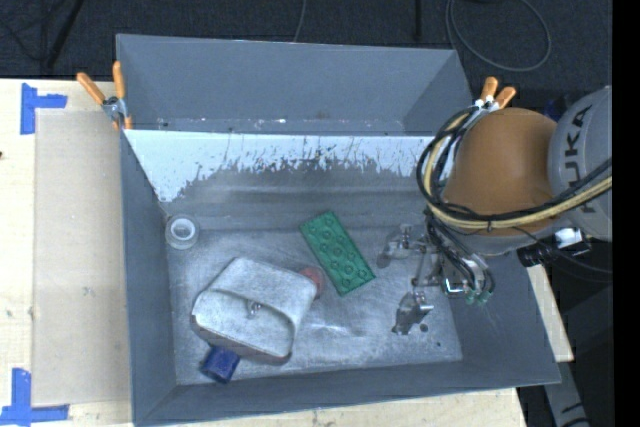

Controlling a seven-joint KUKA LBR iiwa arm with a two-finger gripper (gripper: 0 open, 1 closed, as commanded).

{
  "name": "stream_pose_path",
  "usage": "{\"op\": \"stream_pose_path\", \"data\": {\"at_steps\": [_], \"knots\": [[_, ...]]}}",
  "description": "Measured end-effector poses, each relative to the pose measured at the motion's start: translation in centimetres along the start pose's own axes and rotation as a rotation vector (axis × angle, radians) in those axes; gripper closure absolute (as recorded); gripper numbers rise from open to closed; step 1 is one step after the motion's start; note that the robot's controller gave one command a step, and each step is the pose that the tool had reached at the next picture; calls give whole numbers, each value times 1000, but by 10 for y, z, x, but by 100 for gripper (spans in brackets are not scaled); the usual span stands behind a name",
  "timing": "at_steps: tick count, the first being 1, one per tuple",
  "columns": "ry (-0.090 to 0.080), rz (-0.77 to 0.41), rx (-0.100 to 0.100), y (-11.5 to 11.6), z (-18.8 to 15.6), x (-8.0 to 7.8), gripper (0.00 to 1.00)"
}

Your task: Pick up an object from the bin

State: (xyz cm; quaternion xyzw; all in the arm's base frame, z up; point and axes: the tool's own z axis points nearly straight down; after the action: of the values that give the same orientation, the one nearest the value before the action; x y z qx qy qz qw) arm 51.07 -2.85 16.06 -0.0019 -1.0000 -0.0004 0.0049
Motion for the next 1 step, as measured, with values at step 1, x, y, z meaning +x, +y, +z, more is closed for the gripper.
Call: {"op": "stream_pose_path", "data": {"at_steps": [1], "knots": [[-17, 26, -1, 64, 79, -52, 0]]}}
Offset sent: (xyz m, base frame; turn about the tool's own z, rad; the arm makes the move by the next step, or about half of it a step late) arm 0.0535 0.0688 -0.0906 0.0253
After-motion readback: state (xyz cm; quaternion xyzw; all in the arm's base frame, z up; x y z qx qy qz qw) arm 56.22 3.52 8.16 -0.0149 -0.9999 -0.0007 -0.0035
